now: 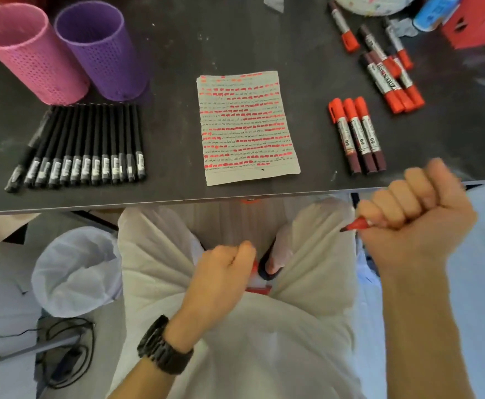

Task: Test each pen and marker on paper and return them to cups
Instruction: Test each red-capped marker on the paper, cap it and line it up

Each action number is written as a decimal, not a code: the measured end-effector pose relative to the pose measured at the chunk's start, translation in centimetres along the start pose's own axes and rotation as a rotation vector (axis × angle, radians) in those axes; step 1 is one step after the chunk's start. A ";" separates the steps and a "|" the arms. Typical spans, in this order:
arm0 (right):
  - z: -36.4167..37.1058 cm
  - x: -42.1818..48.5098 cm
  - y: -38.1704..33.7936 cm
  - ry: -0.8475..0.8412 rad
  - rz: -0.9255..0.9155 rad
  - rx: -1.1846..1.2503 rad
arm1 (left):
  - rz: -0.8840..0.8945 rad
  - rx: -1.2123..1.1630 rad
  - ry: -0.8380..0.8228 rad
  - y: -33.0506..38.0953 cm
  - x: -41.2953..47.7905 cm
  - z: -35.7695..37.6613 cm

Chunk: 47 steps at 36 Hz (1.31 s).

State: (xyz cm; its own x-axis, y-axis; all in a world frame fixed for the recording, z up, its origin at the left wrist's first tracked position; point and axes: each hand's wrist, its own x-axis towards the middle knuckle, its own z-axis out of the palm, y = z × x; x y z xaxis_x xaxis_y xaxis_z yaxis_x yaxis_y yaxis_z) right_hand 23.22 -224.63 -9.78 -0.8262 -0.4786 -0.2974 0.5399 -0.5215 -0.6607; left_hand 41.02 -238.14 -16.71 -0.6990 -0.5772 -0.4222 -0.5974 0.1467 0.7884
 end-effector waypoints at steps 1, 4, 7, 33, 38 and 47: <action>-0.2 0.4 -1.4 -0.008 -0.052 0.006 | -0.043 -0.013 0.051 -0.7 0.0 -0.9; 0.0 1.4 -2.2 -0.059 -0.069 0.027 | 0.008 -0.126 0.180 -0.8 0.0 -2.4; 1.4 2.2 -0.3 -0.071 0.015 0.075 | 0.191 -0.213 0.228 1.7 0.6 -3.3; 4.2 8.7 4.8 -0.168 -0.342 -0.851 | 0.544 0.389 0.512 5.2 9.6 -1.8; 3.8 8.4 5.0 -0.060 -0.420 -0.926 | 0.529 0.376 0.505 5.2 9.6 -1.7; 3.8 8.6 5.5 -0.031 -0.484 -1.070 | 0.540 0.336 0.529 5.3 9.3 -1.5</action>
State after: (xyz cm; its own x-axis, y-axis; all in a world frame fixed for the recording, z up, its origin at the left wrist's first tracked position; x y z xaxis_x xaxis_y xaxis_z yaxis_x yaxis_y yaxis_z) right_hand 19.74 -234.28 -13.38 -0.8958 -0.4181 0.1508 -0.2520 0.1984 -0.9472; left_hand 31.91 -243.96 -15.75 -0.6964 -0.6479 0.3087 -0.3764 0.6960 0.6115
